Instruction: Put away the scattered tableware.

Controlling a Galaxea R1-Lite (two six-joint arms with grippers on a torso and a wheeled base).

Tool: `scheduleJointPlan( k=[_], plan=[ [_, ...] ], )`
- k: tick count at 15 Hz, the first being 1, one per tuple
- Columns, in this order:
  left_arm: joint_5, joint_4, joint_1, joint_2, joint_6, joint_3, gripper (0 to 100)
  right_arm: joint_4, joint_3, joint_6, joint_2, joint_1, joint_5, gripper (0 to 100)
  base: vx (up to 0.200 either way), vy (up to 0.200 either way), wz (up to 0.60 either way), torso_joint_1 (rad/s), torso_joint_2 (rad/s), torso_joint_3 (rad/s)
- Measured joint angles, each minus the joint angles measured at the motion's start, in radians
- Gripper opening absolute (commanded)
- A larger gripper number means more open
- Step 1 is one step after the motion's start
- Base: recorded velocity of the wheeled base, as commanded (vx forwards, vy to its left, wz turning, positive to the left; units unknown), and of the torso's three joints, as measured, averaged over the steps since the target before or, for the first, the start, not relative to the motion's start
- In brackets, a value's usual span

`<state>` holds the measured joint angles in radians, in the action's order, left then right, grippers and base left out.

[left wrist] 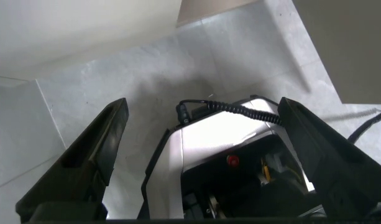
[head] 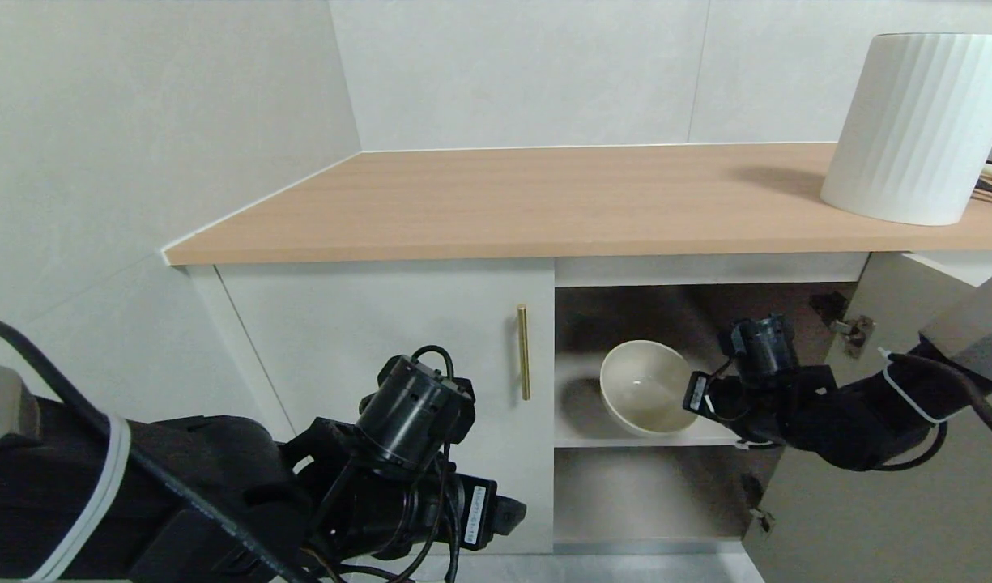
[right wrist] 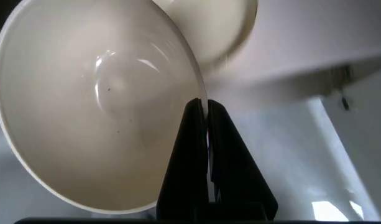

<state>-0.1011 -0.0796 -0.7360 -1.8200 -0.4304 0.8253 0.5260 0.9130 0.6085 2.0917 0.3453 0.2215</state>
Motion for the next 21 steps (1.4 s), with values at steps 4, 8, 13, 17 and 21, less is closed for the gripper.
scheduleJointPlan(
  k=[4,8,13,17,21],
  plan=[
    [0.000,0.000,0.000,-0.002,0.000,0.000,100,0.021,0.071,0.057,0.068,-0.040,0.026,0,0.000,0.000,0.00,0.000,0.00,0.000],
    [0.000,0.000,0.000,-0.004,0.000,0.000,100,0.021,0.127,0.062,0.130,-0.066,0.059,0,0.000,0.000,0.00,0.000,0.00,0.000],
    [0.000,0.000,-0.001,-0.006,0.000,0.000,100,0.021,0.166,0.062,0.180,-0.073,0.062,0,0.000,0.000,0.00,0.000,0.00,0.000],
    [0.000,0.000,0.000,-0.008,0.000,0.001,100,0.021,0.187,0.062,0.209,-0.079,0.064,0,0.000,0.000,0.00,0.000,0.00,0.000],
    [0.000,0.000,0.000,-0.010,0.000,0.001,100,0.021,0.211,0.061,0.240,-0.080,0.083,0,0.000,0.000,0.00,0.000,0.00,0.000]
  ],
)
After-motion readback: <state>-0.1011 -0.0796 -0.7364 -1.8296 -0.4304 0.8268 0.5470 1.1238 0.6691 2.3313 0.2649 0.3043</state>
